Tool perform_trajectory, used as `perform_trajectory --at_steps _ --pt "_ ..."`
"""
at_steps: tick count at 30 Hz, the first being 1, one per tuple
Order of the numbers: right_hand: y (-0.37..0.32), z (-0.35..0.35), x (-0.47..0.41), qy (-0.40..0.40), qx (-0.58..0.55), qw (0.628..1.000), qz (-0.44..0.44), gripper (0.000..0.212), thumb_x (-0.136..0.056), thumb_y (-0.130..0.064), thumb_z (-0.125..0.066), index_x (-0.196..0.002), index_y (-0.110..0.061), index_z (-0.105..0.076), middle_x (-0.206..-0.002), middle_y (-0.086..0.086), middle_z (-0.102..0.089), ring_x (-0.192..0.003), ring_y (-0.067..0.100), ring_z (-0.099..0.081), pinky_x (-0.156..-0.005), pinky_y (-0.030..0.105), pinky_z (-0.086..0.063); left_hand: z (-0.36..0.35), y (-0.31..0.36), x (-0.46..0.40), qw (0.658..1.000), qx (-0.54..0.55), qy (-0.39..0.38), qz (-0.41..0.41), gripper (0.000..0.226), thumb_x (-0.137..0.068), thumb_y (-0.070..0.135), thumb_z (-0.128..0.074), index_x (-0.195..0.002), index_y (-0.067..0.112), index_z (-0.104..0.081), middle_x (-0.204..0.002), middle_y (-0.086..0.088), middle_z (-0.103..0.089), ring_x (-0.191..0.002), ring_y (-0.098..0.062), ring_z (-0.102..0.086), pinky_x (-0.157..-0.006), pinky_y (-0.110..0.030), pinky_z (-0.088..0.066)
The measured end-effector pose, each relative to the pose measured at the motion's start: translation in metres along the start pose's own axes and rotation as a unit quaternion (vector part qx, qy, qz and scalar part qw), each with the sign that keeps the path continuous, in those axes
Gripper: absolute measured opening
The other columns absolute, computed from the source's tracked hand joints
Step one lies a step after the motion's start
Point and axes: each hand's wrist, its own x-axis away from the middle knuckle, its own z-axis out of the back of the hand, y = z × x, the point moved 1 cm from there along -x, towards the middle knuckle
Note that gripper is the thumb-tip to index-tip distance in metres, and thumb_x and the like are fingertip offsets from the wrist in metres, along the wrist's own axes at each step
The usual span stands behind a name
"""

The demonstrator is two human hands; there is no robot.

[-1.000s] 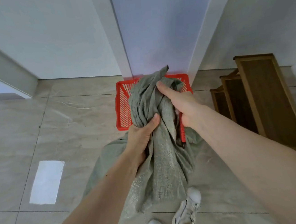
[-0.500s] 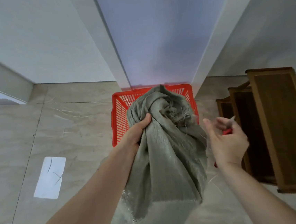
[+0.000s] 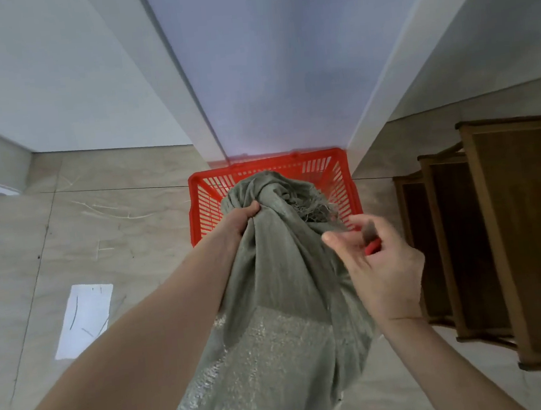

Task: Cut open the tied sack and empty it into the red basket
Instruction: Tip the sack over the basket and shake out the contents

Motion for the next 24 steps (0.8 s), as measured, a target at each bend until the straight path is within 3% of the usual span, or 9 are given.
perform_trajectory --at_steps 3,5,7,11,14,16,18,21,24 --pt "-0.002 -0.011 0.003 -0.204 -0.031 0.970 -0.126 0.073 -0.057 -0.074 -0.070 -0.111 -0.025 -0.064 -0.100 -0.019 -0.070 -0.092 -0.013 -0.062 -0.076 0.007 -0.048 -0.002 0.005 -0.018 1.000 0.010 0.002 -0.007 0.042 -0.104 0.023 -0.049 -0.135 -0.004 -0.050 -0.085 -0.014 -0.062 -0.074 -0.022 -0.058 -0.092 -0.036 -0.044" --pt "0.002 -0.024 0.005 -0.255 -0.031 0.947 -0.194 0.089 -0.050 -0.077 -0.074 -0.123 -0.030 -0.059 -0.114 -0.019 -0.066 -0.102 -0.002 -0.062 -0.083 0.017 -0.049 -0.005 0.012 -0.029 1.000 0.022 -0.008 -0.016 0.032 -0.105 0.023 -0.046 -0.119 -0.004 -0.059 -0.072 -0.013 -0.067 -0.073 -0.021 -0.057 -0.102 -0.037 -0.044" --pt "0.006 -0.039 0.000 -0.231 -0.081 0.939 -0.242 0.078 -0.053 -0.066 -0.084 -0.119 -0.030 -0.061 -0.101 -0.014 -0.073 -0.095 0.000 -0.067 -0.086 0.024 -0.052 -0.007 0.016 -0.035 1.000 0.021 -0.007 -0.014 0.030 -0.106 0.022 -0.043 -0.099 -0.001 -0.060 -0.055 -0.011 -0.067 -0.074 -0.023 -0.056 -0.111 -0.038 -0.039" --pt "0.010 -0.068 -0.022 -0.163 -0.159 0.925 -0.303 0.035 -0.070 -0.024 -0.089 -0.094 -0.031 -0.065 -0.065 -0.007 -0.071 -0.060 0.003 -0.066 -0.064 0.027 -0.049 -0.011 0.021 -0.041 1.000 -0.007 -0.009 -0.020 0.044 -0.107 0.026 -0.042 -0.140 -0.002 -0.048 -0.073 -0.013 -0.072 -0.084 -0.027 -0.061 -0.093 -0.035 -0.042" --pt "0.017 -0.077 -0.038 -0.090 -0.203 0.914 -0.340 0.031 -0.072 -0.012 -0.086 -0.089 -0.026 -0.065 -0.070 0.001 -0.069 -0.062 0.012 -0.067 -0.063 0.029 -0.054 -0.011 0.024 -0.047 0.997 -0.026 0.010 -0.075 0.047 -0.103 0.031 -0.050 -0.141 0.003 -0.047 -0.120 -0.003 -0.064 -0.110 -0.025 -0.062 -0.084 -0.023 -0.049" --pt "0.019 -0.082 -0.048 -0.050 -0.217 0.908 -0.356 0.029 -0.072 -0.009 -0.085 -0.086 -0.024 -0.065 -0.071 0.003 -0.068 -0.060 0.017 -0.066 -0.060 0.033 -0.054 -0.003 0.028 -0.053 0.985 -0.087 0.072 -0.129 0.086 -0.077 0.056 -0.076 -0.143 0.009 -0.047 -0.142 0.005 -0.053 -0.115 -0.017 -0.061 -0.098 -0.022 -0.050" --pt "0.021 -0.090 -0.060 -0.029 -0.197 0.913 -0.357 0.027 -0.072 -0.011 -0.085 -0.082 -0.024 -0.065 -0.067 0.000 -0.066 -0.054 0.015 -0.061 -0.058 0.034 -0.052 0.006 0.032 -0.051 0.957 -0.218 0.110 -0.156 0.113 -0.060 0.074 -0.077 -0.150 0.015 -0.041 -0.149 0.003 -0.048 -0.133 -0.017 -0.051 -0.116 -0.031 -0.036" --pt "0.025 -0.104 -0.078 0.003 -0.167 0.913 -0.371 0.024 -0.066 -0.019 -0.085 -0.078 -0.025 -0.065 -0.075 0.000 -0.071 -0.064 0.020 -0.068 -0.071 0.044 -0.060 0.011 0.028 -0.031 0.911 -0.371 0.062 -0.168 0.086 -0.083 0.071 -0.055 -0.149 0.017 -0.043 -0.149 -0.003 -0.050 -0.137 -0.024 -0.048 -0.118 -0.034 -0.032" --pt "0.027 -0.112 -0.094 0.031 -0.157 0.909 -0.385 0.023 -0.068 -0.015 -0.085 -0.074 -0.023 -0.064 -0.078 0.001 -0.073 -0.071 0.023 -0.071 -0.075 0.047 -0.061 0.025 0.009 0.002 0.840 -0.504 0.001 -0.200 0.086 -0.077 0.084 -0.042 -0.145 0.032 -0.041 -0.148 -0.004 -0.050 -0.132 -0.025 -0.050 -0.114 -0.039 -0.037"
